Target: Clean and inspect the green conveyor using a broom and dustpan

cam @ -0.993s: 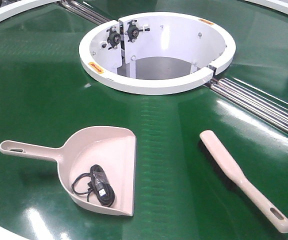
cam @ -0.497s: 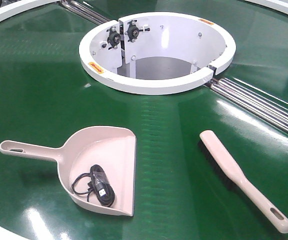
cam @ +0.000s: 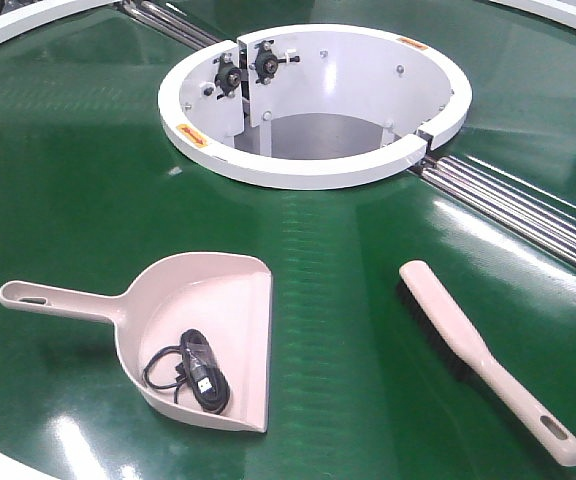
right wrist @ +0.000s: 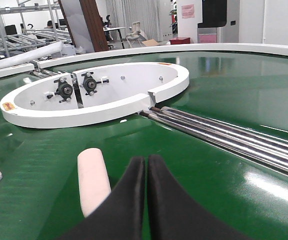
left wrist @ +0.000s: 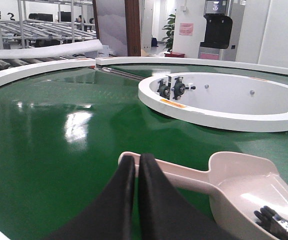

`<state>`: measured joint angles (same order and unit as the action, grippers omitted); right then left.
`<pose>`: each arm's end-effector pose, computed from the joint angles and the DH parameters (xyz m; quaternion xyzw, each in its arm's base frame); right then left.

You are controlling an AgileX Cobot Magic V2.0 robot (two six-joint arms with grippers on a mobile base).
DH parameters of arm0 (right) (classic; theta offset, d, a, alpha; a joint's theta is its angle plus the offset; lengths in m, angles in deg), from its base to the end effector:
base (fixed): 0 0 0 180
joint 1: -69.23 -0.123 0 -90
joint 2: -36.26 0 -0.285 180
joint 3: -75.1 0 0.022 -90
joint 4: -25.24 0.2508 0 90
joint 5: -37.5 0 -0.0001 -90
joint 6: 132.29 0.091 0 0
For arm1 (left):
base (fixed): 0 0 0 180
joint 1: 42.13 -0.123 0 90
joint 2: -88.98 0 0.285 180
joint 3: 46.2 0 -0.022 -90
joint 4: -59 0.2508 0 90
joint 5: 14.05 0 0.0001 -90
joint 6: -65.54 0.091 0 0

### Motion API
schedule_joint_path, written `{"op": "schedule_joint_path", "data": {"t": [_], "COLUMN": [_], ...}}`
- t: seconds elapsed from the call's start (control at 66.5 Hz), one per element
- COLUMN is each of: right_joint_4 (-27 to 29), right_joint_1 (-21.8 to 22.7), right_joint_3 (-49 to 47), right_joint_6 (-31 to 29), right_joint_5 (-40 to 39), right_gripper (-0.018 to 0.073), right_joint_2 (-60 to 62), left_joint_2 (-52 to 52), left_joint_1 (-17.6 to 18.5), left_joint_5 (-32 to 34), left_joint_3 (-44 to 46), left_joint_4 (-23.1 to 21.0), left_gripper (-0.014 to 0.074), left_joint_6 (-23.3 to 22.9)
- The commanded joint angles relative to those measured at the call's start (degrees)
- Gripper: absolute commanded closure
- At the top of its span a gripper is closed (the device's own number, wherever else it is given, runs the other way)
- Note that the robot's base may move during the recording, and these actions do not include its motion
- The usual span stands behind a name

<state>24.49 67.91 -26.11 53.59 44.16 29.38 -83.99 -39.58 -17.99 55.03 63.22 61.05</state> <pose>0.0564 0.0012 0.1942 0.0245 0.7209 0.0384 0.6915 0.0566 -0.0021 0.1985 0.0122 0.7053 -0.0157 0.7086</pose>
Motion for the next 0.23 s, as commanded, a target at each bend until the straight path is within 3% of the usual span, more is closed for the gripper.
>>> {"op": "schedule_joint_path", "data": {"t": [0.0, 0.211], "right_joint_4": [-0.61, -0.61], "right_joint_1": [0.37, 0.37], "right_joint_3": [1.21, 1.21], "right_joint_6": [-0.15, -0.15], "right_joint_5": [-4.40, -4.40], "right_gripper": [0.0569, 0.0569], "right_joint_2": [0.68, 0.68], "left_joint_2": [-0.80, -0.80], "left_joint_1": [0.25, 0.25], "left_joint_5": [4.57, 4.57], "left_joint_3": [-1.77, -1.77], "left_joint_4": [-0.35, -0.35], "left_gripper": [0.0604, 0.0604], "left_joint_6": [-0.04, -0.04]}}
